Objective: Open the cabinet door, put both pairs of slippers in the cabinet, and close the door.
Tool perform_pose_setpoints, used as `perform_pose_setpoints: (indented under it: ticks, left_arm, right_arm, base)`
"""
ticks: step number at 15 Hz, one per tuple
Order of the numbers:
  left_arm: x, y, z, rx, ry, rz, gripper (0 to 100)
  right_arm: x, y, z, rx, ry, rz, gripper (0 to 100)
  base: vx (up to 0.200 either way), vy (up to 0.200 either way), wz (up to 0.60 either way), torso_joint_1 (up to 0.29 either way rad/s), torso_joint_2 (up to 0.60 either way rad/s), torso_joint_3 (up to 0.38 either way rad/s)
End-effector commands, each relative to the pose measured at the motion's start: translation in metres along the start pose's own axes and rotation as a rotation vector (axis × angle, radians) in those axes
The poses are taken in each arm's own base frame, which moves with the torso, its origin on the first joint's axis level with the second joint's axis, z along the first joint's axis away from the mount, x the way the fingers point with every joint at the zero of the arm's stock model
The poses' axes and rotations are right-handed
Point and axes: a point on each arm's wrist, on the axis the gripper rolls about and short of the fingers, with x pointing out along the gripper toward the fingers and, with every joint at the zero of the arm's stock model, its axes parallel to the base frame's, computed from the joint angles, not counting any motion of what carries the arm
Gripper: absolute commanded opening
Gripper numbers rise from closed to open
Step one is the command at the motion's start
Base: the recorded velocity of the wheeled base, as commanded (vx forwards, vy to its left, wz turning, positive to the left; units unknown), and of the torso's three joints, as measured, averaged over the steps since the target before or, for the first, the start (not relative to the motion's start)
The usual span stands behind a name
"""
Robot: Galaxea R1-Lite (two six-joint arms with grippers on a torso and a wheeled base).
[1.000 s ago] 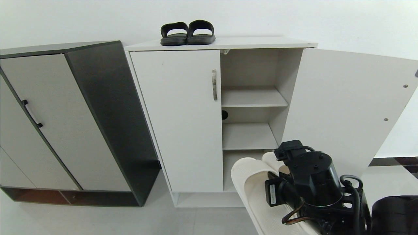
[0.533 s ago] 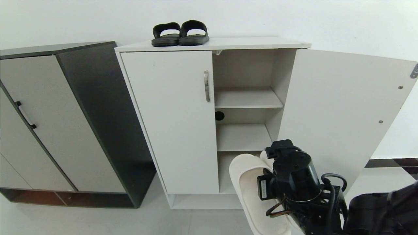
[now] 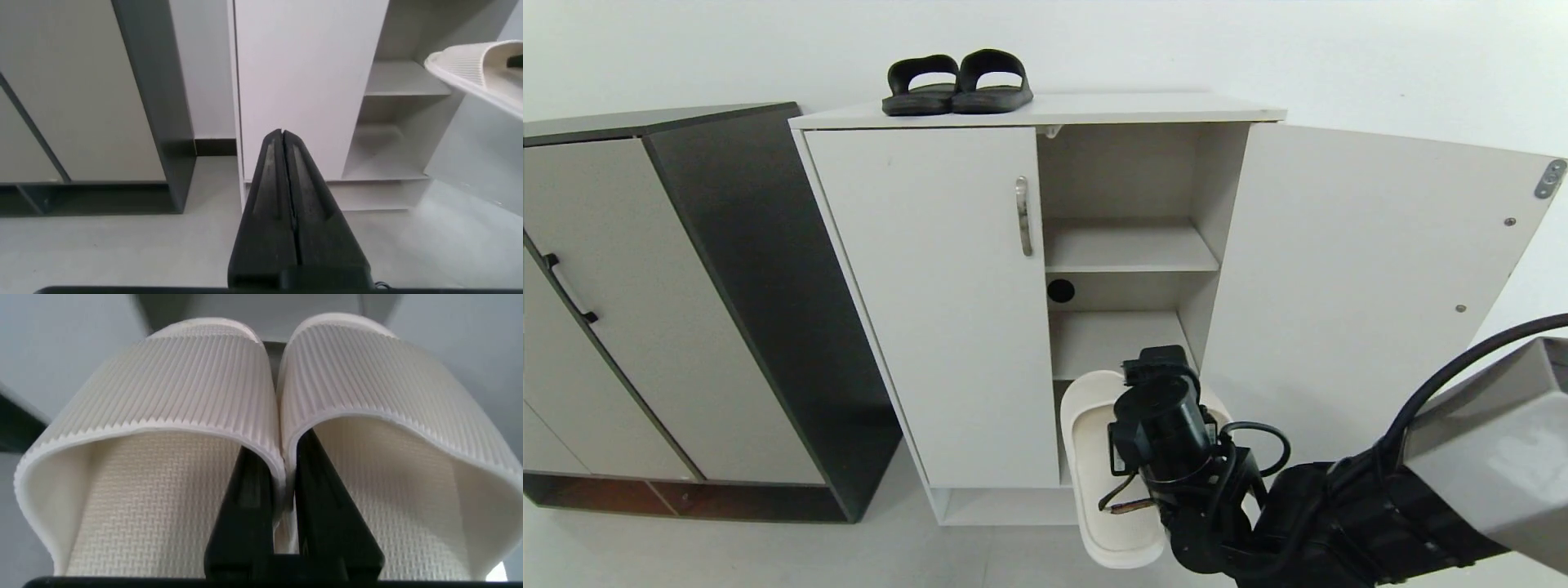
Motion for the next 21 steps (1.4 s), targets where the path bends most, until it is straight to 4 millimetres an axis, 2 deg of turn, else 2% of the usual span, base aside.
perform_pose_setpoints:
  ticks: [1, 8, 18, 21]
  left_arm:
    - [0.0, 0.0, 0.0, -0.001, 0.002, 0.001, 0]
    - [0.0, 0.0, 0.0, -0.001, 0.002, -0.001, 0]
    - [0.0, 0.0, 0.0, -0.001, 0.002, -0.001, 0]
    - [0.0, 0.0, 0.0, -0.001, 0.002, -0.001, 0]
  right_arm:
    - [0.008, 0.003, -0.009, -0.017, 0.017, -0.005, 0]
    - [0.017, 0.013, -0.018, -0.028, 0.038, 0.029, 0]
    - [0.034, 0.016, -0.034, -0.044, 0.063, 0.006, 0]
    - [0.033, 0.018, -0.024, 0.01, -0.006, 0.022, 0]
  base:
    - [0.0, 0.0, 0.0, 0.0, 0.0, 0.0]
    - [0.0, 0.0, 0.0, 0.002, 0.0, -0.014]
    - [0.0, 0.0, 0.0, 0.003, 0.0, -0.186]
    - [0.0, 0.0, 0.0, 0.001, 0.01, -0.198]
